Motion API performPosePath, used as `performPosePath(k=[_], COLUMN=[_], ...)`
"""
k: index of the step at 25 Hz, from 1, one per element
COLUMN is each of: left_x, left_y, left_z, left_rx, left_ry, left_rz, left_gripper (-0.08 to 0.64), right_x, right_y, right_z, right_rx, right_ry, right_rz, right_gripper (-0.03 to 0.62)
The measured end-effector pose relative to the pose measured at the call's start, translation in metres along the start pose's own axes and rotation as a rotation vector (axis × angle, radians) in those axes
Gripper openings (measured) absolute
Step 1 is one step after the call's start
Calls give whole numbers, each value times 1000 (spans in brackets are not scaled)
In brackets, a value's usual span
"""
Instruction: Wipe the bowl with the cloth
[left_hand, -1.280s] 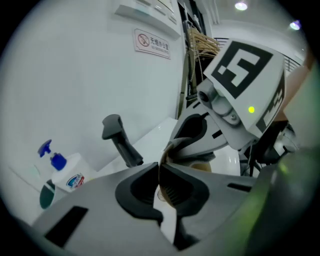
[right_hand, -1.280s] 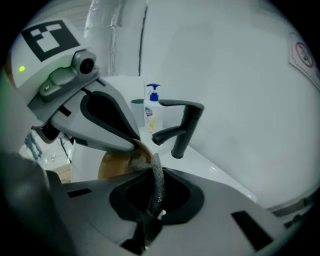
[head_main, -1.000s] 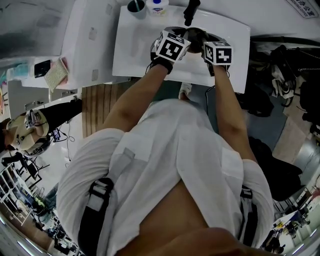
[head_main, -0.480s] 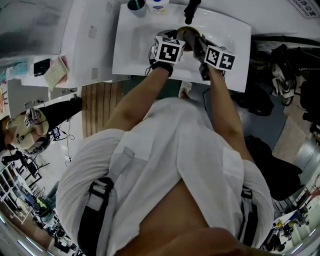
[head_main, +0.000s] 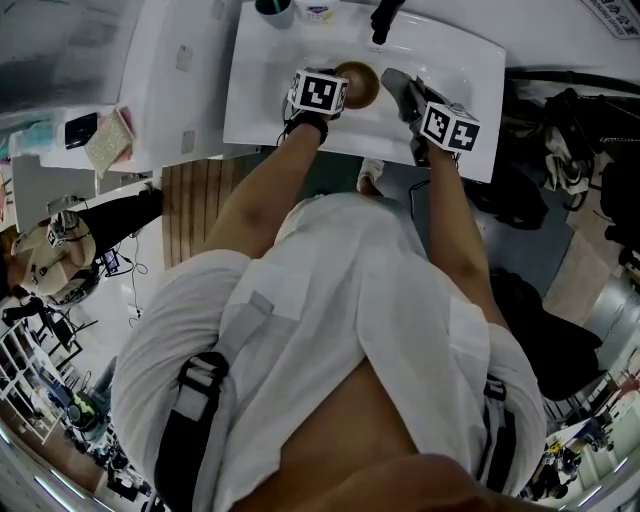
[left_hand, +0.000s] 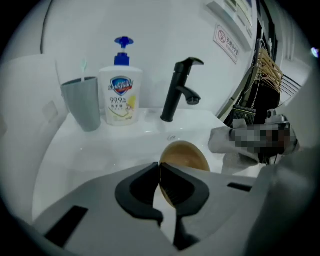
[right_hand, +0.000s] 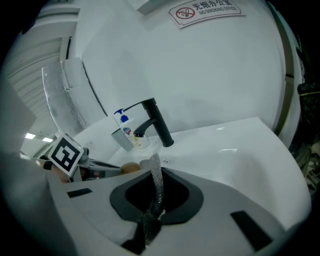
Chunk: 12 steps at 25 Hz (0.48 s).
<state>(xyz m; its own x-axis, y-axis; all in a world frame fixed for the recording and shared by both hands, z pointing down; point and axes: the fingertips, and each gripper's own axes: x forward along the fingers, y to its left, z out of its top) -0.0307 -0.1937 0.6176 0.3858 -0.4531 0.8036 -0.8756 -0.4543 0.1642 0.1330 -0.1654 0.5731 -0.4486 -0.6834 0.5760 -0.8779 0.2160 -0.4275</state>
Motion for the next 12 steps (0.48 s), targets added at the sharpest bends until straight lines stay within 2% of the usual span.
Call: performPosePath(k=[6, 12], left_x=[22, 34], left_y=[-8, -12], left_z=[-41, -61], left_rx=[-38, -110], left_ry=[142, 177], left_rz=[-60, -123], left_gripper=[21, 31], right_x=[-5, -11], right_y=[2, -1], right_z=[-4, -7], right_rx=[-36, -53], right_ry=[4, 3], right_rz=[13, 4], right_gripper=[35, 35])
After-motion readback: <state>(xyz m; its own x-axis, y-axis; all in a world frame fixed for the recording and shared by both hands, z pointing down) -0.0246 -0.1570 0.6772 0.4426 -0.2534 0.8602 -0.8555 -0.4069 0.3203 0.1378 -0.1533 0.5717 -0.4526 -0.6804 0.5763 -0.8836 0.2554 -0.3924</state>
